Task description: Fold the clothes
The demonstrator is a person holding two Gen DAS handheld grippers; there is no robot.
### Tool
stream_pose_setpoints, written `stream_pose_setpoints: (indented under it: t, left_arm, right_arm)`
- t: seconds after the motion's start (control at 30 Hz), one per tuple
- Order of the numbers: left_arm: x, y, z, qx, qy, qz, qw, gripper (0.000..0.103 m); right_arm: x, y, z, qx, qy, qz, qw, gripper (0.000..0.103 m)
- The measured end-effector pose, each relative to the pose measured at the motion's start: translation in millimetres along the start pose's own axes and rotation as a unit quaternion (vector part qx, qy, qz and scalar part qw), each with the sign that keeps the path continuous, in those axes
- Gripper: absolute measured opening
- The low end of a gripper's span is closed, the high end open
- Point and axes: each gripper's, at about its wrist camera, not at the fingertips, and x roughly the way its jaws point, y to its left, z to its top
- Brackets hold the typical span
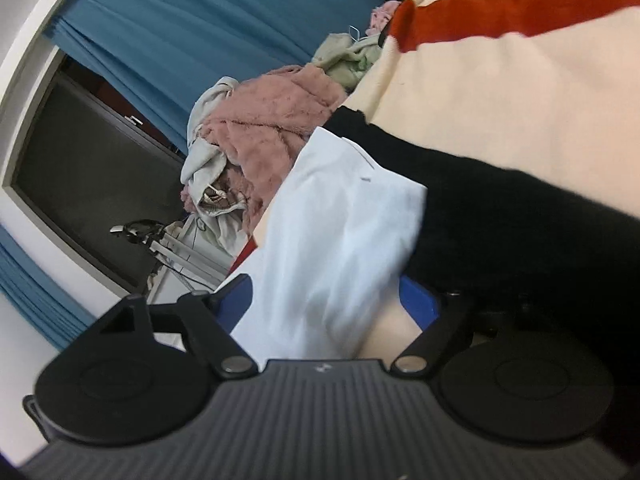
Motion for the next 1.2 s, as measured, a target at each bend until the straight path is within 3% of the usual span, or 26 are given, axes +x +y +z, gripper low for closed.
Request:
stream_pose_setpoints:
  t: [0.3,0.43,0.57,0.63,0.67,0.7,0.73,0.8,0.9,1.03,1.2]
  left_arm:
    - [53,17,8,-0.043,0.034,0.04,0.9977,0.103]
    - [71,18,10,-0.041,0.051,0.052,0.9965,0.103]
    - [75,17,13,-0.033,0.049,0.058,0.9966,0.103]
    - [72,15,13,-0.021,0.037,0.069,0.9967,0.103]
    - [69,14,14,-0.018,0.03,0.073,0.9967,0.103]
    - [65,13,14,-0.019,0.021,0.075,0.9968,0.103]
    - [60,12,15,-0.019,0.012,0.075,0.9969,0.103]
    - [50,10,17,-0.003,-0.003,0.068,0.9977,0.103]
    - [35,13,15,0.001,-0.013,0.065,0.9978,0.103]
    - [18,36,17,-0.036,-0.016,0.052,0.9978,0.103]
    - [1,67,24,-0.066,-0.04,0.065,0.9949,0.103]
  right_arm:
    - [75,-6,22,-0.012,-0.042,0.061,0.997,0.08]
    - [90,-4,27,-0.039,-0.044,0.067,0.996,0.08]
    - [89,-9,28,-0.033,-0.046,0.054,0.997,0.064]
    - [88,-5,28,-0.042,-0.045,0.028,0.998,0.055]
    - [88,1,30,-0.05,-0.042,0.003,0.998,0.042]
    - [88,9,31,-0.062,-0.04,-0.027,0.997,0.024]
    - [86,20,33,-0.08,-0.041,-0.052,0.995,0.017]
    - [79,51,35,-0.129,-0.053,-0.085,0.987,0.012]
    - [68,114,29,-0.219,-0.07,-0.102,0.968,0.009]
    - [60,201,3,-0.344,-0.096,-0.102,0.928,0.009]
    - [71,297,-67,-0.463,-0.079,-0.099,0.877,0.009]
